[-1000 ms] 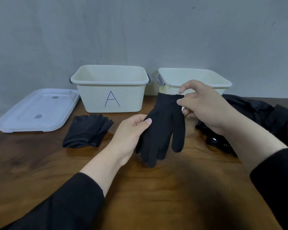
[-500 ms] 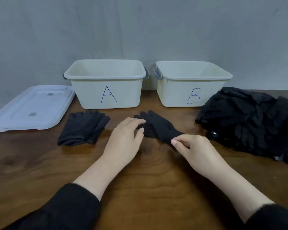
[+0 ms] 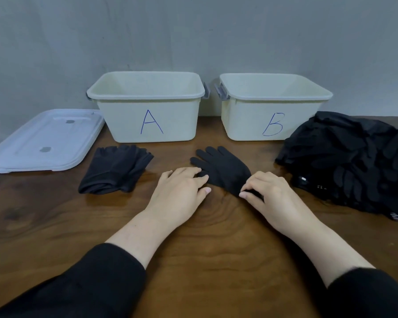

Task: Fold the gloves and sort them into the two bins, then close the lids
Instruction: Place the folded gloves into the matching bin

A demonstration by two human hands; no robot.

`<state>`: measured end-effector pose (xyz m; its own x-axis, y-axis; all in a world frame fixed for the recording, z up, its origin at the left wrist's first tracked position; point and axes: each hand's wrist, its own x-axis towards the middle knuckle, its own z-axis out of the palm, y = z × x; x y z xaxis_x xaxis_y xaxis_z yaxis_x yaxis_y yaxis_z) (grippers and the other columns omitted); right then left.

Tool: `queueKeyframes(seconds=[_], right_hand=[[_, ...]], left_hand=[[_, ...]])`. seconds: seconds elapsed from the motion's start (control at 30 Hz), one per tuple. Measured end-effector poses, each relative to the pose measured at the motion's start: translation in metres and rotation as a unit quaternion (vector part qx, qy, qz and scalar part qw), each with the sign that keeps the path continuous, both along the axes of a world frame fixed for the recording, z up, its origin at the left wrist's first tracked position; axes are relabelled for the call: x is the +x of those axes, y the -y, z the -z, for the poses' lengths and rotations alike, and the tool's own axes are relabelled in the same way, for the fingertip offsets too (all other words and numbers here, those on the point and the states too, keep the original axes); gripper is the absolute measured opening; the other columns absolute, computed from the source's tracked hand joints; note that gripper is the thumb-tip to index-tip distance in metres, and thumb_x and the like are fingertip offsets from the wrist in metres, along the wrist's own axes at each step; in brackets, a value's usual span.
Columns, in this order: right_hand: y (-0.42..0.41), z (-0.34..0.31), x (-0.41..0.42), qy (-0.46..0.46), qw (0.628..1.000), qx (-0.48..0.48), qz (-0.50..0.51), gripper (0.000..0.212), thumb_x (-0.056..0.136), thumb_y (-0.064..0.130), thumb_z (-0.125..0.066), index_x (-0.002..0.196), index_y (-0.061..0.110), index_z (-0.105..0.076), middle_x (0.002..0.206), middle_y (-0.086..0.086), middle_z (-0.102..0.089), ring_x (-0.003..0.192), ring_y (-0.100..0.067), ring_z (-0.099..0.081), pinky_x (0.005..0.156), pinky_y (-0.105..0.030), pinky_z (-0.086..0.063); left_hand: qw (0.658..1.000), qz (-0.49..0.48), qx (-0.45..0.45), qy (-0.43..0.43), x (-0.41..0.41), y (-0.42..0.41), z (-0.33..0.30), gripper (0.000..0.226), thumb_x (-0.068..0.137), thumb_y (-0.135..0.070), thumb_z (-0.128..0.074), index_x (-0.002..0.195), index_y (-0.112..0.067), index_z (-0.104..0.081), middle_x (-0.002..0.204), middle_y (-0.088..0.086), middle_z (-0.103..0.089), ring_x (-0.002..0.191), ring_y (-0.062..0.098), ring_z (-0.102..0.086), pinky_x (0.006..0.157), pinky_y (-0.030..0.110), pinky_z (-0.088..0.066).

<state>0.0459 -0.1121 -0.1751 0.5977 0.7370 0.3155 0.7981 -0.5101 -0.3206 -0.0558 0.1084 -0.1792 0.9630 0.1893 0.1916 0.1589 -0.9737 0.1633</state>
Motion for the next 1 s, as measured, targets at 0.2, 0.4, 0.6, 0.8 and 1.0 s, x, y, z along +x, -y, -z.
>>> queueKeyframes(seconds=[0.2,0.4,0.6,0.8,1.0], right_hand=[[-0.017,0.002,-0.025,0.017,0.999,-0.006,-0.028,0.029,0.096,0.048,-0.050,0.100,0.030,-0.072,0.093,0.020,-0.056,0.088,-0.003,-0.051,0.095,-0.032,-0.039],[-0.004,0.001,-0.018,-0.014,0.999,-0.022,-0.039,0.032,0.093,0.052,-0.058,0.113,0.031,-0.072,0.105,0.021,-0.055,0.104,-0.001,-0.047,0.102,-0.029,-0.033],[-0.006,0.003,-0.021,0.003,0.999,-0.002,-0.040,0.022,0.098,0.036,-0.060,0.114,0.029,-0.073,0.103,0.020,-0.059,0.100,-0.002,-0.052,0.096,-0.035,-0.042],[-0.013,-0.002,-0.030,-0.001,0.998,0.034,-0.054,0.033,0.099,0.049,-0.051,0.111,0.028,-0.074,0.107,0.021,-0.057,0.106,-0.003,-0.051,0.102,-0.026,-0.034],[-0.005,0.002,-0.020,-0.026,0.999,0.026,-0.034,0.023,0.102,0.036,-0.052,0.104,0.030,-0.074,0.106,0.022,-0.061,0.106,-0.003,-0.053,0.098,-0.033,-0.040]], left_hand=[[0.999,0.011,-0.001,0.050,0.007,-0.007,-0.001,0.029,0.104,-0.032,-0.048,0.126,-0.031,-0.067,0.119,-0.006,-0.060,0.109,0.017,-0.052,0.092,0.034,-0.039],[0.998,0.019,0.039,0.045,0.022,-0.008,-0.005,0.015,0.104,-0.021,-0.047,0.108,-0.028,-0.060,0.106,-0.003,-0.053,0.097,0.017,-0.049,0.081,0.031,-0.034],[0.994,-0.046,0.023,0.094,0.018,-0.021,-0.010,0.014,0.102,-0.017,-0.047,0.106,-0.026,-0.056,0.107,-0.001,-0.051,0.097,0.022,-0.048,0.080,0.036,-0.033],[0.984,-0.052,-0.088,0.148,0.007,-0.023,-0.012,0.026,0.102,-0.017,-0.047,0.123,-0.023,-0.063,0.121,0.000,-0.060,0.109,0.020,-0.056,0.094,0.043,-0.048],[0.996,0.073,-0.060,0.004,0.010,-0.001,-0.009,0.037,0.103,-0.045,-0.043,0.132,-0.032,-0.063,0.139,-0.011,-0.052,0.129,0.012,-0.043,0.109,0.040,-0.033]])
